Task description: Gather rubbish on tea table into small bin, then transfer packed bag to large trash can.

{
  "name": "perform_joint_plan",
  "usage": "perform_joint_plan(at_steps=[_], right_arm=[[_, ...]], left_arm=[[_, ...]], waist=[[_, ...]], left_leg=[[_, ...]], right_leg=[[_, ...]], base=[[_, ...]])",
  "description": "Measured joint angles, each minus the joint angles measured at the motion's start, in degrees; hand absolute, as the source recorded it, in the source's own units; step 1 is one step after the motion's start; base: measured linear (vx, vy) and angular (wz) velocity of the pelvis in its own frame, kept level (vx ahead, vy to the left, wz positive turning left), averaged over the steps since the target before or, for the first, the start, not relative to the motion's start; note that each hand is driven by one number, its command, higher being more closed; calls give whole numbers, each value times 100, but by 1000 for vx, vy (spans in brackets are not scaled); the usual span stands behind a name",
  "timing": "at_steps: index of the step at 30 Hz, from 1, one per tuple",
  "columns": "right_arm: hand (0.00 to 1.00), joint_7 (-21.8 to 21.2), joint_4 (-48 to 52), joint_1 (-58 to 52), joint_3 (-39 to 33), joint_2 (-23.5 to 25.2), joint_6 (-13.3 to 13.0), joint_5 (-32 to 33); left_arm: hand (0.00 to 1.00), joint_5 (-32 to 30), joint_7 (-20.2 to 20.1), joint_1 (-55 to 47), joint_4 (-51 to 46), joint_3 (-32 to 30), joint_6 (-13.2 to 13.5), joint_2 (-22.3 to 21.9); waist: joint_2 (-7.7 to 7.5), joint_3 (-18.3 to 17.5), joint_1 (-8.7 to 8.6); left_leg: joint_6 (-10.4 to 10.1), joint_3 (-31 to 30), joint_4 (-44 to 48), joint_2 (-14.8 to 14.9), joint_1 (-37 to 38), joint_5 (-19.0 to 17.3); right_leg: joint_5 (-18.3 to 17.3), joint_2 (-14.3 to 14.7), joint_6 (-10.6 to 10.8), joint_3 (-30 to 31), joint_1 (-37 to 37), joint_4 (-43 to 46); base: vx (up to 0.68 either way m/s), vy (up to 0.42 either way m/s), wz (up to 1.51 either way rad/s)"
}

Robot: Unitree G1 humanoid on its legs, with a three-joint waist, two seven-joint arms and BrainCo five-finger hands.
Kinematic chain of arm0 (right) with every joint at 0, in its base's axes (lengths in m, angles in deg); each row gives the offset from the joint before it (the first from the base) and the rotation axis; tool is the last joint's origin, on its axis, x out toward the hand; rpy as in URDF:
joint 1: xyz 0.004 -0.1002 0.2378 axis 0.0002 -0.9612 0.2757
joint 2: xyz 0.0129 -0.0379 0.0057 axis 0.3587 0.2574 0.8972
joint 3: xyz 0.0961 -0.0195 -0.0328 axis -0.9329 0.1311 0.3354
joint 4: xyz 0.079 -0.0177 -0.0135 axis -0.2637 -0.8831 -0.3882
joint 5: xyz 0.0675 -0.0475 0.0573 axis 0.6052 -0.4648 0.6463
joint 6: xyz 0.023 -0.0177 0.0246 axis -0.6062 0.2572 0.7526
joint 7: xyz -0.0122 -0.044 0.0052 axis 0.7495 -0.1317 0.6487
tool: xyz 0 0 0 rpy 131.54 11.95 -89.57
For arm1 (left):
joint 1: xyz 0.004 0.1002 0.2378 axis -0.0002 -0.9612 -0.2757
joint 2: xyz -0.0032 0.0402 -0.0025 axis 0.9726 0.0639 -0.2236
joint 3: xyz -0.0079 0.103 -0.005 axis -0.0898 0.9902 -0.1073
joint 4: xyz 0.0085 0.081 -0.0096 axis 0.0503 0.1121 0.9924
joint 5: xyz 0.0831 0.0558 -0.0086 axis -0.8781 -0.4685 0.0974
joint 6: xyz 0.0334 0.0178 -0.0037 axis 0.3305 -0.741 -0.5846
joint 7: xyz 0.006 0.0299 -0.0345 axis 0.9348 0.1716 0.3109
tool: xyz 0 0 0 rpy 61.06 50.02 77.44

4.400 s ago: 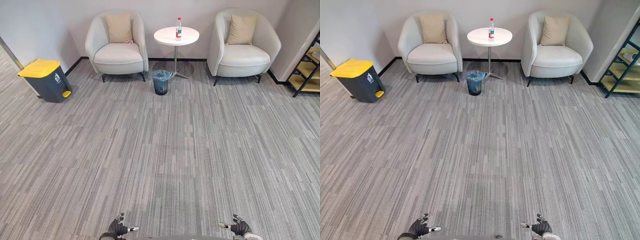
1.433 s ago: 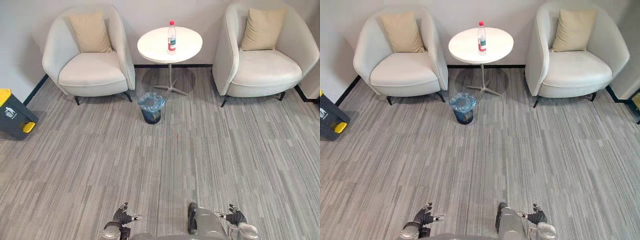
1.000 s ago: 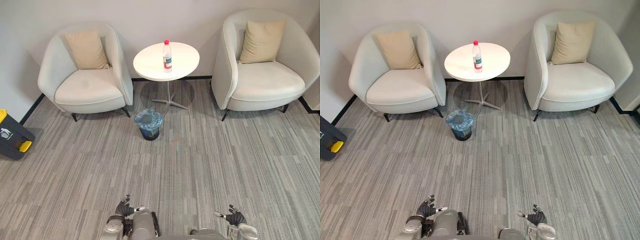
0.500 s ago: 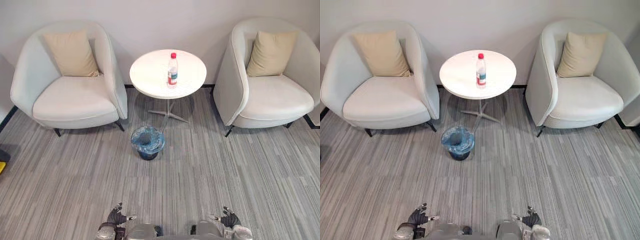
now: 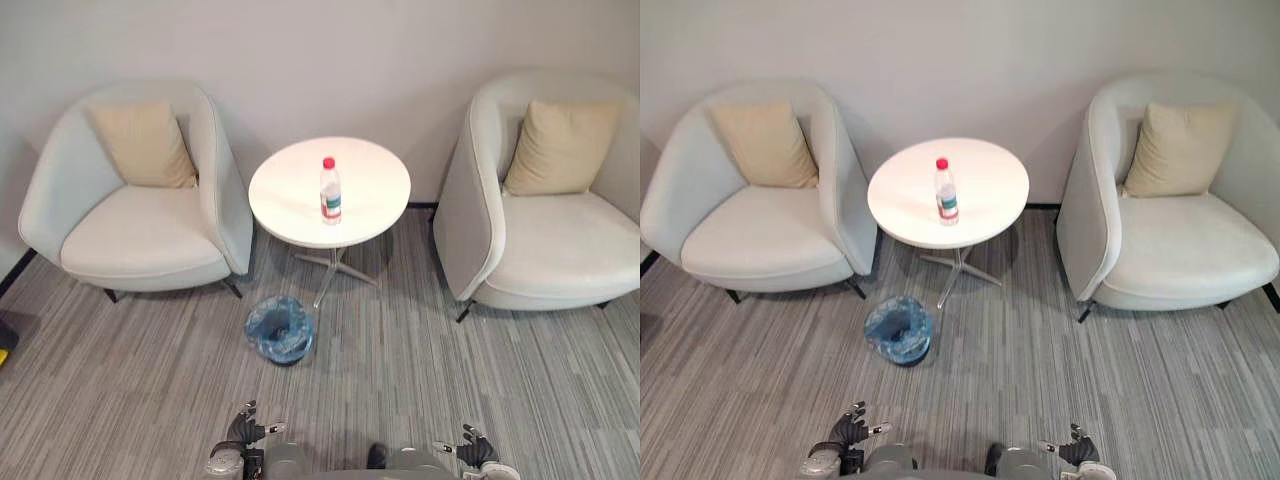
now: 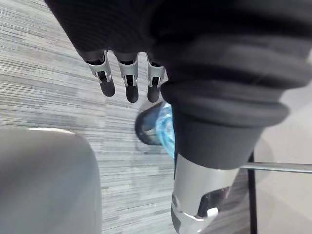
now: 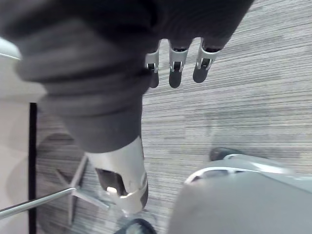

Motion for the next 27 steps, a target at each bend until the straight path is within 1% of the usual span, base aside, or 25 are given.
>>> perform_joint_plan(at_steps=[1,3,4,5,6,7,8,9,10,11,12,13,15,16,17,18,19,20,21,22,23,24,25,26,27], right_arm=[[0,-1,0,64,-4,-21,-1,31],[0,-2,-1,136,-18,-26,1,52],[0,-1,-3,127,-43,-16,2,55],[0,-2,-3,89,-43,-10,6,57],[0,-4,-5,68,-43,-4,8,57],[0,-1,-20,65,-34,26,16,58],[0,-7,-3,98,6,86,6,58],[0,-6,-5,118,5,92,0,58],[0,-3,-16,148,1,95,5,54],[0,-3,-14,166,5,94,6,50],[0,-5,-15,201,9,82,8,38],[0,-7,-15,223,10,77,7,33],[0,-16,-15,328,19,154,8,-58],[0,-19,-15,326,20,191,8,-75],[0,-27,-18,319,25,249,8,-81],[0,-30,-36,299,134,236,10,-86],[0,-30,-46,298,152,234,9,-89],[0,-29,-55,290,180,227,10,-91],[0,-28,-56,297,179,220,10,-90],[0,-28,-54,296,178,213,8,-88],[0,-29,-53,279,177,198,8,-86],[0,-29,-53,264,177,200,8,-83],[0,-31,-49,190,176,220,7,-77],[0,-28,-75,102,137,161,10,-76],[0,-23,-90,61,90,140,10,-75]], left_arm=[[0,0,3,1,-31,0,5,1],[0,5,3,16,-49,2,14,4],[0,2,6,63,-40,11,5,7],[0,0,11,85,-23,57,-3,7],[0,0,12,88,-25,81,2,7],[0,2,14,84,-25,79,7,40],[0,-4,14,94,-4,106,0,123],[0,-4,13,106,-4,111,1,175],[0,2,7,122,-16,94,4,225],[0,7,6,124,-16,86,-1,257],[0,8,7,105,12,88,-8,272],[0,8,8,98,41,89,-9,271],[0,9,5,1,127,111,-33,305],[0,9,8,-27,125,135,-34,328],[0,12,5,-46,125,274,-37,391],[0,13,6,-43,109,357,-36,405],[0,13,7,-42,104,382,-37,404],[0,13,8,-29,99,431,-37,397],[0,13,6,-24,99,447,-37,384],[0,13,6,-25,101,452,-38,367],[0,13,6,-32,99,454,-36,328],[0,13,7,-33,99,453,-34,324],[0,14,4,-41,100,447,-34,389],[0,20,11,-37,143,437,-47,362],[0,53,1,-60,140,431,-39,339]], waist=[[-1,0,7],[-1,0,46],[-9,3,70],[-7,4,87],[-1,1,111],[-50,6,209],[-184,-50,281],[-248,-45,282],[-333,-20,293],[-370,-35,300],[-374,-39,302],[-369,-39,303],[-400,-63,312],[-440,-85,305],[-511,-132,286],[-521,-156,282],[-509,-166,272],[-477,-192,240],[-439,-211,142],[-399,-230,101],[-350,-255,45],[-354,-257,27],[-492,-312,14],[-418,-350,2],[-374,-395,32]], left_leg=[[100,220,-121,-4,-282,-90],[129,417,-921,-191,-607,-110],[108,497,-1866,-406,-638,-70],[40,505,-2848,-631,-623,88],[27,502,-3356,-723,-597,291],[281,532,-3843,-874,-394,1026],[364,646,-4129,-1086,-234,1033],[435,644,-4118,-1151,-239,987],[628,632,-3865,-1215,-296,865],[751,630,-3578,-1237,-399,721],[793,641,-3357,-1253,-409,489],[793,660,-3347,-1260,-348,377],[827,740,-3475,-1347,69,185],[847,729,-3549,-1408,191,166],[907,668,-3651,-1507,384,125],[914,563,-3780,-1559,566,112],[914,499,-3833,-1565,626,112],[909,343,-3941,-1555,706,115],[866,168,-4010,-1516,776,142],[848,78,-4018,-1481,778,153],[787,-76,-4031,-1413,796,190],[753,-151,-4035,-1400,814,210],[651,-293,-4050,-1494,830,250],[537,-453,-4116,-1446,901,215],[462,-483,-4178,-1369,925,261]], right_leg=[[-1,-13,1,36,160,-163],[-8,-81,42,93,265,-291],[-23,-165,130,116,307,-296],[-128,-230,172,126,400,-295],[-181,-247,211,146,430,-285],[-279,-310,327,286,493,-256],[-334,-449,417,378,541,-313],[-347,-512,453,377,552,-363],[-379,-595,529,370,570,-371],[-424,-651,609,407,594,-324],[-538,-739,789,495,565,-46],[-611,-747,906,583,495,225],[-738,-928,1339,884,-74,1934],[-747,-1018,1503,901,-219,2348],[-777,-1147,1489,858,-382,2917],[-894,-1197,1287,781,-458,3053],[-952,-1197,1180,681,-491,3014],[-1053,-1141,1004,548,-625,2849],[-1105,-1033,911,566,-756,2617],[-1106,-976,893,589,-831,2478],[-1061,-859,852,751,-950,2087],[-995,-815,851,882,-964,1769],[-307,-848,826,1065,-929,1055],[-77,-801,724,966,-804,1028],[-60,-742,697,943,-773,969]], base=[[214,-46,-12],[222,26,-17],[248,111,-9],[348,174,-5],[320,168,-20],[448,186,-27],[379,129,-26],[459,124,-1],[295,82,9],[430,160,14],[281,127,8],[380,169,-7],[307,121,-13],[280,67,17],[288,28,37],[280,9,43],[249,-19,48],[216,-57,61],[204,-78,69],[193,-107,76],[145,-98,62],[173,-141,74],[193,-193,75],[209,-188,63],[211,-211,36]])
